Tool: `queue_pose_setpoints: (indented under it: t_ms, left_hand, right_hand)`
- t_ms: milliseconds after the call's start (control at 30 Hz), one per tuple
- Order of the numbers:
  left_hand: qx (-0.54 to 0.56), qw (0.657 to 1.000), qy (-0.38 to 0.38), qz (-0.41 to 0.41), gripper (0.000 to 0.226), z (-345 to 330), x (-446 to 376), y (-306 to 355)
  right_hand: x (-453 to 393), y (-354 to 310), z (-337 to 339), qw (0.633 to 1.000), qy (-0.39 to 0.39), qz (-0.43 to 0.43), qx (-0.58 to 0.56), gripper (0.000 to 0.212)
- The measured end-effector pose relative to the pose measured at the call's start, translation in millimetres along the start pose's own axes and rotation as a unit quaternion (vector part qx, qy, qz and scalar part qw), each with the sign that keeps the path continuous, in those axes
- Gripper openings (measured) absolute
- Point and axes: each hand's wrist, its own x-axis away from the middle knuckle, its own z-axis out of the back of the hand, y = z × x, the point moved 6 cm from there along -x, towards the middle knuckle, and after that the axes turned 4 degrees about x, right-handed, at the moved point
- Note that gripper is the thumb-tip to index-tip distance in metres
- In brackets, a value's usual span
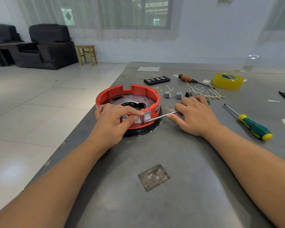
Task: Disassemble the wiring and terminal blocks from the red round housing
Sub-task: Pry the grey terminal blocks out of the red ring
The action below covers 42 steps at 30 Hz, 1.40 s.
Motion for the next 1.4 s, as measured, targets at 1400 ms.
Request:
queue_pose_setpoints:
  t_ms: [1400]
  left_hand:
    - [0.000, 1.000, -0.014, 0.021, 0.050, 3.1, 4.7, -10.0]
  right_hand:
    - [45.5, -7.9, 33.2, 0.994, -0.067, -0.082, 0.041, 0.066]
